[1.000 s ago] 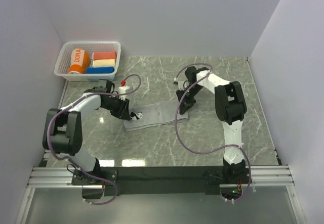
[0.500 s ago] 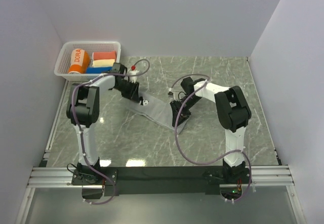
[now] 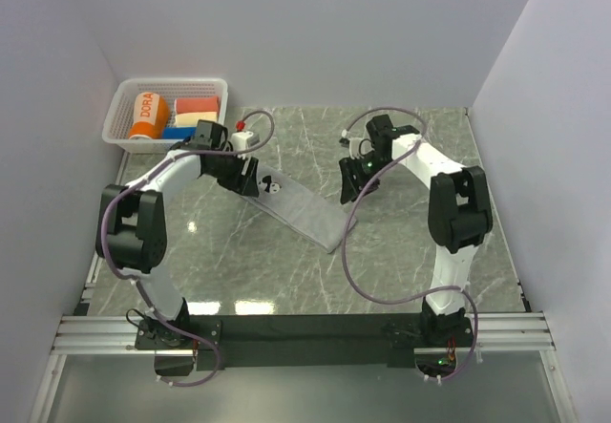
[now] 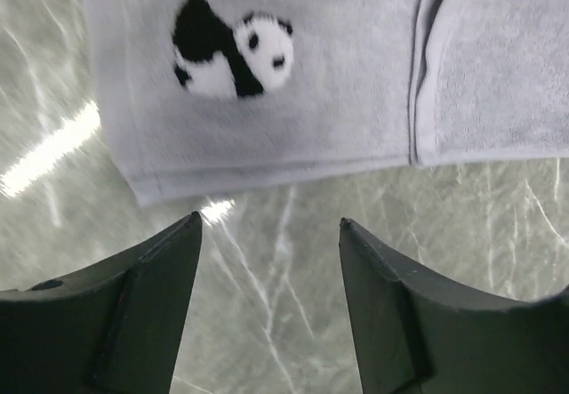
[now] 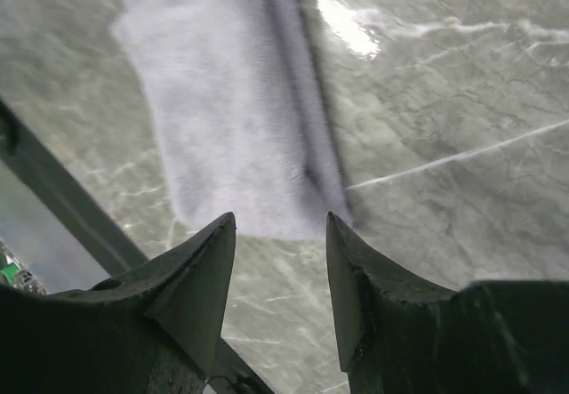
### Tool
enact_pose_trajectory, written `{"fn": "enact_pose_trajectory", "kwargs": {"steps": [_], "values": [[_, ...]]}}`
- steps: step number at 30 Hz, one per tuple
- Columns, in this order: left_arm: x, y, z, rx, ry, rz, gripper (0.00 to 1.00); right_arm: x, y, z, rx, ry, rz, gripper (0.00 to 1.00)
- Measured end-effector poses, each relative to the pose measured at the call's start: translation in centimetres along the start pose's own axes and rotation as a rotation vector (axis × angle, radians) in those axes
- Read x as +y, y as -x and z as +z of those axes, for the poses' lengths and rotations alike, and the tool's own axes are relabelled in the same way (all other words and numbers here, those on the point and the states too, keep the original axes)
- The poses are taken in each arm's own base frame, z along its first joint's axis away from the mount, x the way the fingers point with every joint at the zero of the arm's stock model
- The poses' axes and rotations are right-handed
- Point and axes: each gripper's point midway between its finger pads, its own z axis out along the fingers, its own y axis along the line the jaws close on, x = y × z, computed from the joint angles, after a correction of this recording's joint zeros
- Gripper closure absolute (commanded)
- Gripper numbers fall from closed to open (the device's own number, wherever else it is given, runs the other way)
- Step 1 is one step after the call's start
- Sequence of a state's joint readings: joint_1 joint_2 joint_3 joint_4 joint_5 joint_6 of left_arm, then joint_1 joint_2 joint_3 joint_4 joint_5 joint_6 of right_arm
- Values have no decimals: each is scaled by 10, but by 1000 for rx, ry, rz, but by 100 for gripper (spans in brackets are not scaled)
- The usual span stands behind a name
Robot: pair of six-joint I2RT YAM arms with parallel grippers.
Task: Roll the towels
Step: Fold the towel
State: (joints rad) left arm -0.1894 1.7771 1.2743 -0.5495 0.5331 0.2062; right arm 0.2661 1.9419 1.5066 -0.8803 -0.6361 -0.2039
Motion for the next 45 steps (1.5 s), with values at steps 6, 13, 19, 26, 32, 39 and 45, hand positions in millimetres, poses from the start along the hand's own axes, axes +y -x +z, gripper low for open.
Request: {"fn": "enact_pose_trajectory", "kwargs": {"steps": [6,13,19,26,32,39,45], "values": [[-2,-36,9,62,3,-84,41,-21,-22,30,102,-24,45,53],[7,-48,36,110,-16,-161,47,-20,-52,46,164,23,96,59],[15,-12,59,68,-80,-144,51,8,-74,57,196,140,152,58],[12,44,100,2,-190,-65,49,65,-103,71,284,312,151,45],[0,52,101,-18,-226,-23,26,70,-97,49,241,337,143,45],[-9,55,5,-197,-78,73,0,36,-61,5,50,236,152,46],[-53,97,-121,-533,89,349,0,61,-2,-7,-56,251,27,47]]}}
